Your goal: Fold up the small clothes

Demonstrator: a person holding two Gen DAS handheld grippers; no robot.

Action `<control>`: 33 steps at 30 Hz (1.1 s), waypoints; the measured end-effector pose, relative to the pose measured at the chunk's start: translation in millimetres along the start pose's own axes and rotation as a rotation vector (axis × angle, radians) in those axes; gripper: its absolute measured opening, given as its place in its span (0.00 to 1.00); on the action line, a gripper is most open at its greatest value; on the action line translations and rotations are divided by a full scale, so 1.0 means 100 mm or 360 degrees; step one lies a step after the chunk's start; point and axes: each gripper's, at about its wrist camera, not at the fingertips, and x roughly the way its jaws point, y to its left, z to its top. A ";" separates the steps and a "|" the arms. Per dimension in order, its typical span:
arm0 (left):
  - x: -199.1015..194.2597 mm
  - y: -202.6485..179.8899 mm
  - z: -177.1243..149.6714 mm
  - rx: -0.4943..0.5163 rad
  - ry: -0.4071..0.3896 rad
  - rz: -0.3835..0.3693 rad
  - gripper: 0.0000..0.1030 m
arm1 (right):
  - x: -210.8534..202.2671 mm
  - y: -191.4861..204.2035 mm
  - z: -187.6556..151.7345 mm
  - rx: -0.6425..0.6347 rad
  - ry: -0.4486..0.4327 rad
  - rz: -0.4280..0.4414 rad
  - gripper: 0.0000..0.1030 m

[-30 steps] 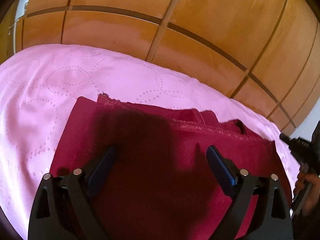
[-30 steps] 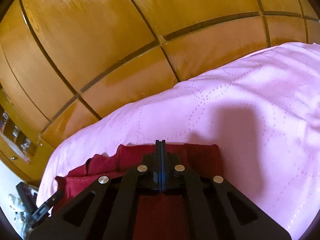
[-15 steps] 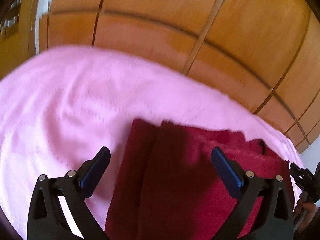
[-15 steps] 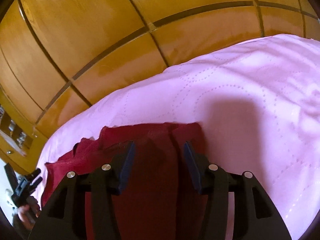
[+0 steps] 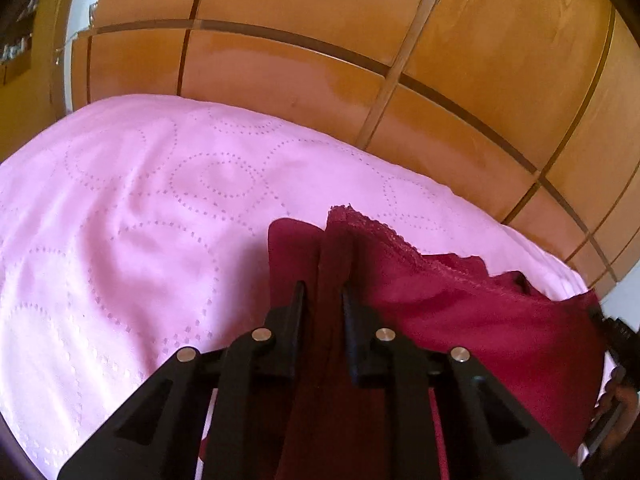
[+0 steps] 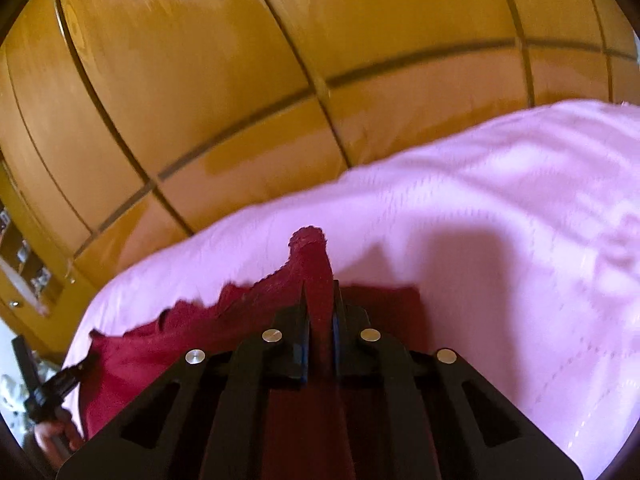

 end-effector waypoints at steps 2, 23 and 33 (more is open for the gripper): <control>0.05 -0.02 -0.05 0.0030 -0.0024 0.0059 0.16 | 0.11 0.03 0.00 -0.0013 0.0006 -0.0039 0.07; -0.39 -0.78 -0.12 0.0277 -0.0288 -0.0037 0.88 | 0.46 -0.25 -0.31 0.0152 0.0132 -0.0112 0.11; 0.57 -0.84 -0.21 0.0373 0.0129 -0.0083 0.87 | 0.29 -0.11 -0.28 0.0049 0.0134 -0.0067 0.51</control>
